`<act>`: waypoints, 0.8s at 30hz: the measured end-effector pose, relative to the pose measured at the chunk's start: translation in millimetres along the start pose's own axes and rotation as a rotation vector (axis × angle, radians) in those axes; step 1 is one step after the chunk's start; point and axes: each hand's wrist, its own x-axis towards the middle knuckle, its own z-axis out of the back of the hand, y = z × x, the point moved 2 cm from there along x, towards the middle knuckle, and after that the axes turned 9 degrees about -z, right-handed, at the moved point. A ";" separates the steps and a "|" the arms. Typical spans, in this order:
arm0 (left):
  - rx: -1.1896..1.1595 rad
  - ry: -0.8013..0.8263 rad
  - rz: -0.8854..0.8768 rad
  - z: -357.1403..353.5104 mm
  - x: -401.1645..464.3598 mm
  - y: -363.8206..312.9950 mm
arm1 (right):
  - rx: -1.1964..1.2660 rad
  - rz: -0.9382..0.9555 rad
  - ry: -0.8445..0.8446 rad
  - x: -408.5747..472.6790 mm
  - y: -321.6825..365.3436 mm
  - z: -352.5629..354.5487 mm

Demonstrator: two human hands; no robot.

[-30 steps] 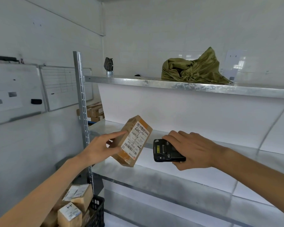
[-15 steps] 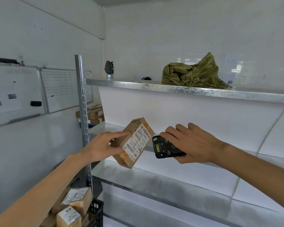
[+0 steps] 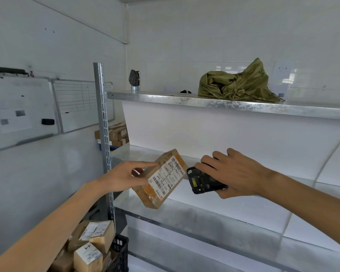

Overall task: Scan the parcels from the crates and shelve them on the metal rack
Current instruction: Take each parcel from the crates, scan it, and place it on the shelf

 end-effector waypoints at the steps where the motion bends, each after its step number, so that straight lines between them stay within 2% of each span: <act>1: 0.000 0.004 -0.005 -0.4 0.8 0.3 | -0.002 0.001 0.001 0.7 0.3 -0.4; 24: 0.022 0.042 0.006 -1.2 16.0 6.7 | 0.007 0.006 0.056 16.3 -9.8 -12.0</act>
